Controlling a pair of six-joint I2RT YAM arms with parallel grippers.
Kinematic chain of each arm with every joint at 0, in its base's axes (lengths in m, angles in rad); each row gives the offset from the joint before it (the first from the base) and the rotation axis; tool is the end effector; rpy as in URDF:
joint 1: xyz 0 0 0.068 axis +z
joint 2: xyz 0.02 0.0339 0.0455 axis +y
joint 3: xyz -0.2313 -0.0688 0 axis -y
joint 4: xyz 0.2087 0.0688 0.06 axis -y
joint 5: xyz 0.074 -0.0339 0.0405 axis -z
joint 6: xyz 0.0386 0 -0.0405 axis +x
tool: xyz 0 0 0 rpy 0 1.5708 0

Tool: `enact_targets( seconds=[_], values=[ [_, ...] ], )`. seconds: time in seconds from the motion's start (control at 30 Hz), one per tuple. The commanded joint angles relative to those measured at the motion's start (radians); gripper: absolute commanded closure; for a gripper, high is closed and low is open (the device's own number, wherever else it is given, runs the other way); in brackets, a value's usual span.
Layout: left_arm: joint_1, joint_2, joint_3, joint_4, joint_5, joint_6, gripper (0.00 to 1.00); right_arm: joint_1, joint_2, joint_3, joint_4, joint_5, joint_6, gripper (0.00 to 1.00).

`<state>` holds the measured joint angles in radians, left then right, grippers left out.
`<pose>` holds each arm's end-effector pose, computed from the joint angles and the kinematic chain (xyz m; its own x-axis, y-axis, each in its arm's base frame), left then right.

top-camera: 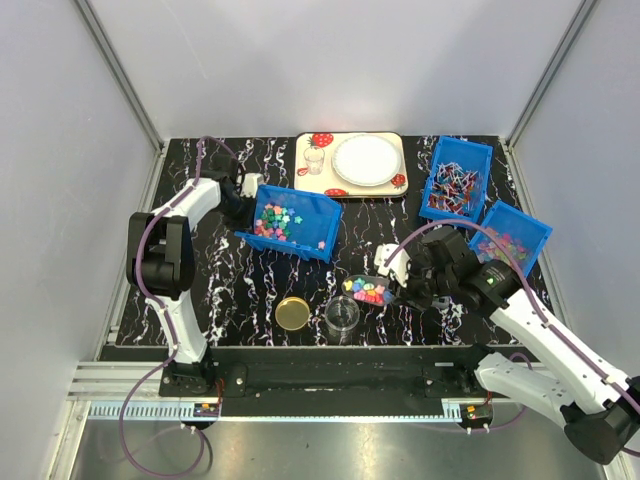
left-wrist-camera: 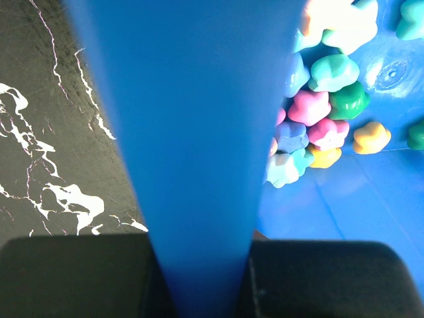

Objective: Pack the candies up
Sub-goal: Place the fake candies in the packing bottle.

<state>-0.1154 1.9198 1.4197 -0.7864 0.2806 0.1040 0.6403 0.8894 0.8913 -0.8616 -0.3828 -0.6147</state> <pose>0.3387 -0.0500 0.1768 -0.9288 0.2081 -0.3066 0.2858 0.9290 -0.2353 0.1153 0.1039 0.2704 -0.0640 -0.7148 -0.6964 -0.9628 0.2277 -0.1452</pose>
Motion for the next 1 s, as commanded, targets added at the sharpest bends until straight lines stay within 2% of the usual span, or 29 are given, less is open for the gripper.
enact_targets(
  seconds=[0.0,0.5,0.97],
  values=[
    [0.003,0.027,0.008,0.061,0.037,0.003,1.00,0.001,0.017,0.008,0.001,0.007,-0.019,1.00],
    [0.003,0.024,0.007,0.062,0.037,0.003,1.00,0.105,0.063,-0.015,-0.025,0.084,0.000,1.00],
    [0.003,0.025,0.007,0.062,0.039,0.005,1.00,0.165,0.147,0.034,-0.083,0.136,-0.007,1.00]
  ],
)
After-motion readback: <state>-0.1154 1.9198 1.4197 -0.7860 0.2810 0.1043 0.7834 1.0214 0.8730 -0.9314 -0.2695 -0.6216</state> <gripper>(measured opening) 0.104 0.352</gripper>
